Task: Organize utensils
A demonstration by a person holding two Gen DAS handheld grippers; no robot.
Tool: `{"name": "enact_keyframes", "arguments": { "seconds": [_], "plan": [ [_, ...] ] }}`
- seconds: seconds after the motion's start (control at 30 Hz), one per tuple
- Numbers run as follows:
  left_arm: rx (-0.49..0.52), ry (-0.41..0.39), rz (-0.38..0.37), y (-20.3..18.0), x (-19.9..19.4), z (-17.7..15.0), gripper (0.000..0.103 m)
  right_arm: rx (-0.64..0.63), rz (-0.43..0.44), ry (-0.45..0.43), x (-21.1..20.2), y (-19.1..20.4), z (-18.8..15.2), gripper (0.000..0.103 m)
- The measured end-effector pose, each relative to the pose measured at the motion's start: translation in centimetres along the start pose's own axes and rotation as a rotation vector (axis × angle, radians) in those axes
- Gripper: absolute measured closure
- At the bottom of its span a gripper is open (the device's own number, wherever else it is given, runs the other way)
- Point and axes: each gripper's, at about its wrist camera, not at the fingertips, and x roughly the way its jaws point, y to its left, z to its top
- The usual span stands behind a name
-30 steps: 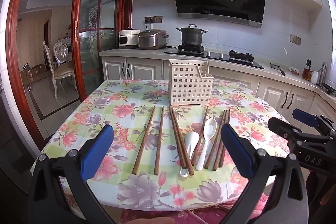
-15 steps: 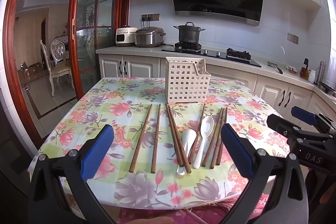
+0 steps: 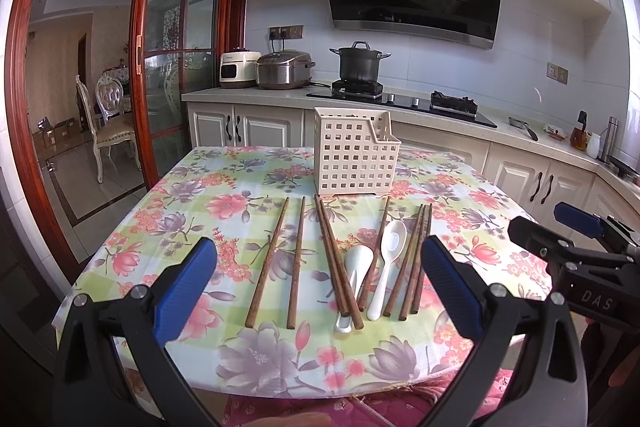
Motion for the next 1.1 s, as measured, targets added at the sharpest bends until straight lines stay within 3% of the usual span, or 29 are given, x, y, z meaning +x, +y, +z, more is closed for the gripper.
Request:
{"name": "enact_keyframes", "arguments": {
  "seconds": [0.83, 1.1],
  "plan": [
    [-0.024, 0.008, 0.005, 0.4, -0.3, 0.1, 0.004, 0.014, 0.002, 0.002, -0.2, -0.3, -0.1, 0.018],
    [-0.057, 0.06, -0.007, 1.0, 0.5, -0.3, 0.004, 0.043, 0.01, 0.039, 0.9, -0.8, -0.3, 0.018]
  ]
}}
